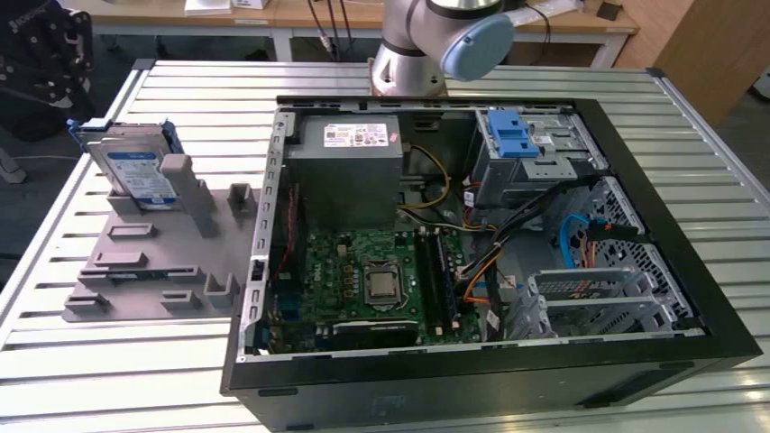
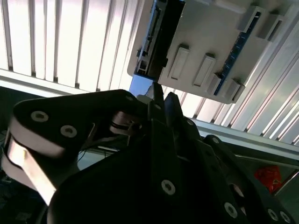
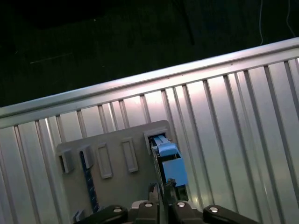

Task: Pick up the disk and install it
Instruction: 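Pick up the disk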

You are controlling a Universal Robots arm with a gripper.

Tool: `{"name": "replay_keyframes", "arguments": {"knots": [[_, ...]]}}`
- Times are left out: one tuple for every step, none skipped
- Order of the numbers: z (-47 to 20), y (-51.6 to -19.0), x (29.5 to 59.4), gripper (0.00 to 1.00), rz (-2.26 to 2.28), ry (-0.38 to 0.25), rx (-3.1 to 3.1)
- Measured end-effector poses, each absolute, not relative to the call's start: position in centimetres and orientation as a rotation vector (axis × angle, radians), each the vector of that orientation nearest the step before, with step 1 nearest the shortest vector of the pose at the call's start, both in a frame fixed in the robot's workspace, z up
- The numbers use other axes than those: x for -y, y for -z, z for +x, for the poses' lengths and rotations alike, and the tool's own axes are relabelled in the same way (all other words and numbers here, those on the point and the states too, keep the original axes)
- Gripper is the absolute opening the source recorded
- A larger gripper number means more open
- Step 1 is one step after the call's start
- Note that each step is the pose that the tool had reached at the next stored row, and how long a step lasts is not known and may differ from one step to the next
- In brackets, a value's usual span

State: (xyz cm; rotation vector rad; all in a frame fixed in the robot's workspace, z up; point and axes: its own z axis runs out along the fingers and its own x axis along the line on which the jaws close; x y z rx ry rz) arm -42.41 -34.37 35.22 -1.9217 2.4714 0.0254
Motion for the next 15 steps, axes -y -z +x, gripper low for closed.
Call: {"name": "replay_keyframes", "arguments": {"knots": [[-42.4,-35.2,34.0,0.23,-1.922,-0.025,-2.471],[-42.4,-35.1,33.7,0.23,-1.922,-0.024,-2.471],[-42.4,-35.0,33.5,0.29,-1.923,-0.024,-2.47],[-42.4,-34.9,33.3,0.35,-1.927,-0.024,-2.467],[-42.4,-34.9,33.3,0.35,-1.944,-0.024,-2.453],[-42.4,-34.8,33.3,0.41,-1.967,-0.024,-2.436],[-42.4,-34.7,33.3,0.47,-1.988,-0.025,-2.418],[-42.4,-34.7,33.3,0.47,-2.01,-0.025,-2.4],[-42.4,-34.6,33.3,0.47,-2.032,-0.025,-2.382],[-42.4,-34.5,33.3,0.53,-2.054,-0.025,-2.363],[-42.4,-34.4,33.3,0.53,-2.075,-0.025,-2.345],[-42.4,-34.2,33.3,0.53,-2.092,-0.025,-2.331],[-42.6,-34.1,33.3,0.53,-2.098,-0.025,-2.325],[-42.7,-33.9,33.3,0.53,-2.1,-0.025,-2.323],[-42.7,-33.7,33.4,0.53,-2.101,-0.025,-2.322]]}}
